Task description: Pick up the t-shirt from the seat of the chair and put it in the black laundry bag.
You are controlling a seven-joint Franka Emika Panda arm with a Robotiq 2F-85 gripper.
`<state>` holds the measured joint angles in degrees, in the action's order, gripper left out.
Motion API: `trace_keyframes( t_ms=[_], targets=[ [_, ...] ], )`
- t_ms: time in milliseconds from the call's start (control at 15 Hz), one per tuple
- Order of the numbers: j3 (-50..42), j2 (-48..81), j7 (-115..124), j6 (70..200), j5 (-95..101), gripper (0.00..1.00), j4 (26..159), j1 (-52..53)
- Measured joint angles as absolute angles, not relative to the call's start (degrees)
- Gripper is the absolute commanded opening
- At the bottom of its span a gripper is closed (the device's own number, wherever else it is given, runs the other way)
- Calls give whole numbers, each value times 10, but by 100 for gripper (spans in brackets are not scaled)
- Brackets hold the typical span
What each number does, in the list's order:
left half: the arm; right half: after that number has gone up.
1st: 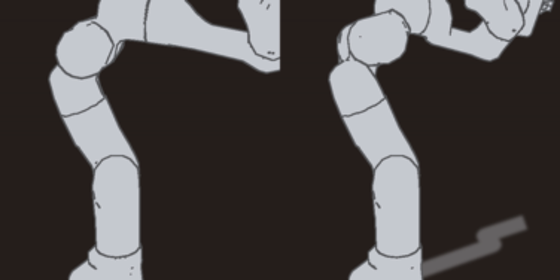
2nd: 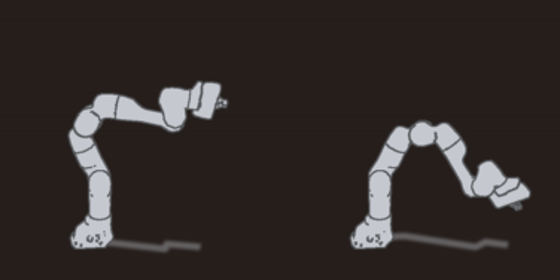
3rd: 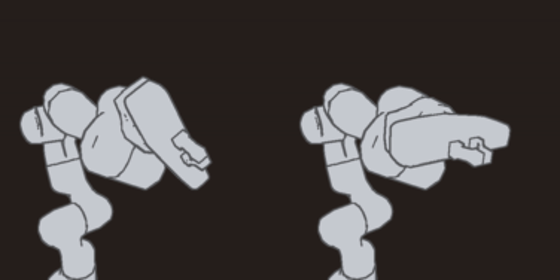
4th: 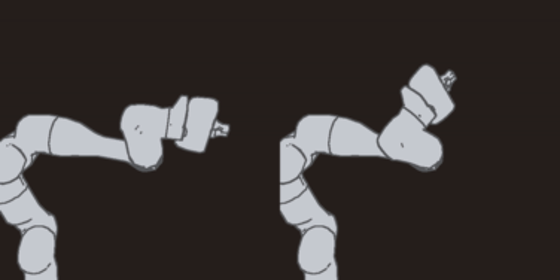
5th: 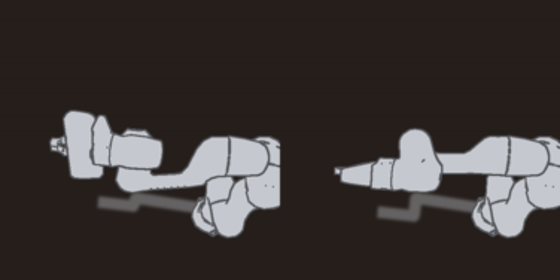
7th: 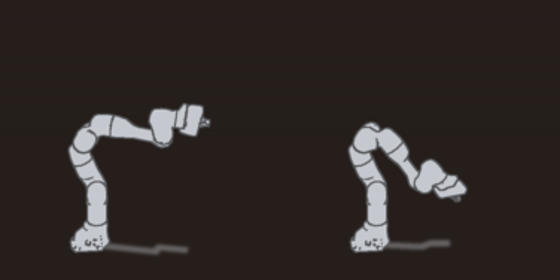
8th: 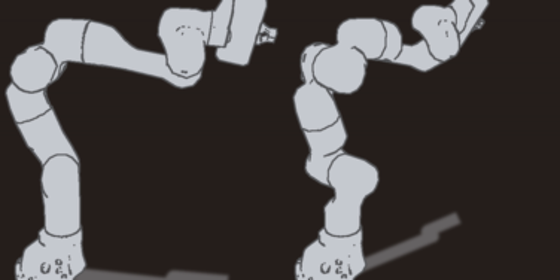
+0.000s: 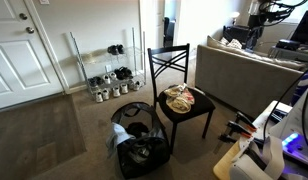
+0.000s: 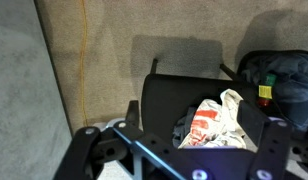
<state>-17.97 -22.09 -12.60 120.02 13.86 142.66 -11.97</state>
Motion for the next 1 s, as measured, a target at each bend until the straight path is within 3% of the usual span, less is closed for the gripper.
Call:
trace_keyframes(
  t_ms=[400, 1000],
  targets=[
    [-229, -221, -217, 1220, 136, 100, 1437, -139],
    [-229, -221, -219, 1220, 135, 100, 1437, -138]
  ],
)
